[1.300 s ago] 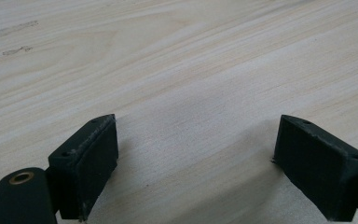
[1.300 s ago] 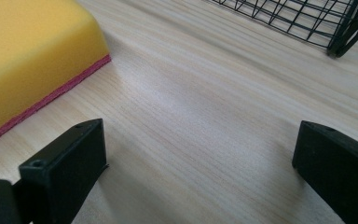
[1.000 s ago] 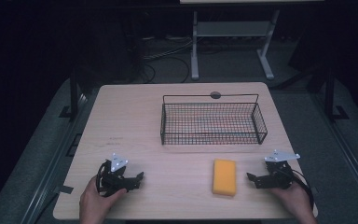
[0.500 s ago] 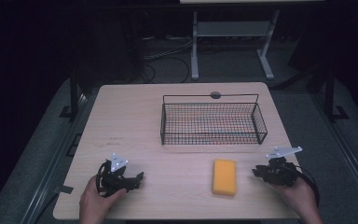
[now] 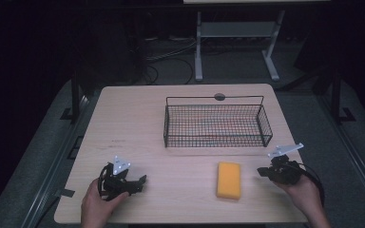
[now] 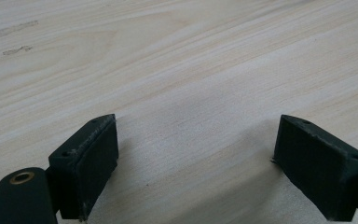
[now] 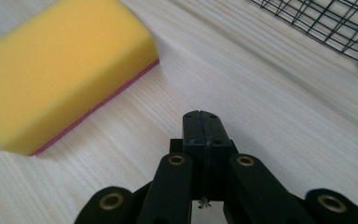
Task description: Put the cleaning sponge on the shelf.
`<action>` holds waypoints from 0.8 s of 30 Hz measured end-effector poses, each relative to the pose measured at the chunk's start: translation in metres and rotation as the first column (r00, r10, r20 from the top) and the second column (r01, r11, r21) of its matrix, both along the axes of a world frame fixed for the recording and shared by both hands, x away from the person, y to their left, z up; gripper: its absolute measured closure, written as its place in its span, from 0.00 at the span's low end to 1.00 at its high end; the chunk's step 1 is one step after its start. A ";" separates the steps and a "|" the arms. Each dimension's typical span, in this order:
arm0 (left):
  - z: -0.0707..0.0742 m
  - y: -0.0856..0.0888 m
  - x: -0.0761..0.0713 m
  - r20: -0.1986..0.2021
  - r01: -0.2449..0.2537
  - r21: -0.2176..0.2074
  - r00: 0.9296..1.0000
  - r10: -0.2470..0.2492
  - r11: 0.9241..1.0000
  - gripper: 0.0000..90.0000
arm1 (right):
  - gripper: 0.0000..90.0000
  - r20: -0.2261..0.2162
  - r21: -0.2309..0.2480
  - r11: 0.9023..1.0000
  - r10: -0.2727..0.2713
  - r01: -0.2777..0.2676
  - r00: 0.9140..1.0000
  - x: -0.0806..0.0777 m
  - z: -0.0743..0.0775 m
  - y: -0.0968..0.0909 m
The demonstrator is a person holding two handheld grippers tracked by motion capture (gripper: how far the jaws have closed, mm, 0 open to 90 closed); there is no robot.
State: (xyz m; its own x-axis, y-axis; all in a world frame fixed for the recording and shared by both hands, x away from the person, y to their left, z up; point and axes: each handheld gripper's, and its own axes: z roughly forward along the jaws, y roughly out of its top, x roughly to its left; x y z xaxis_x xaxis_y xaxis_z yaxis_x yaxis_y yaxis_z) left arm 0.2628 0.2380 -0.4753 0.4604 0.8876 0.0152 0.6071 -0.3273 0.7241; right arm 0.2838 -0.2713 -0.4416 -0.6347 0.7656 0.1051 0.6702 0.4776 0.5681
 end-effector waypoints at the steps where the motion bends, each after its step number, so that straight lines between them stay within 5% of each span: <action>1: 0.000 0.000 0.000 0.000 0.000 0.000 1.000 0.000 1.000 0.14 | 1.00 0.000 0.000 1.000 0.000 0.000 1.000 0.000 0.000 0.000; 24: 0.000 0.000 0.000 0.001 -0.002 -0.004 1.000 0.002 1.000 0.14 | 1.00 -0.020 0.004 0.997 0.077 -0.077 0.997 0.021 0.003 0.031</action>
State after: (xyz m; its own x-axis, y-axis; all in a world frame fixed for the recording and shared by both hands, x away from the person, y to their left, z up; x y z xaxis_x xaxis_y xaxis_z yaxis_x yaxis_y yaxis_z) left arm 0.2628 0.2377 -0.4754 0.4583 0.8887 0.0125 0.6068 -0.3232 0.7261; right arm 0.3052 -0.2404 -0.4384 -0.6894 0.7142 0.1213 0.6431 0.5263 0.5562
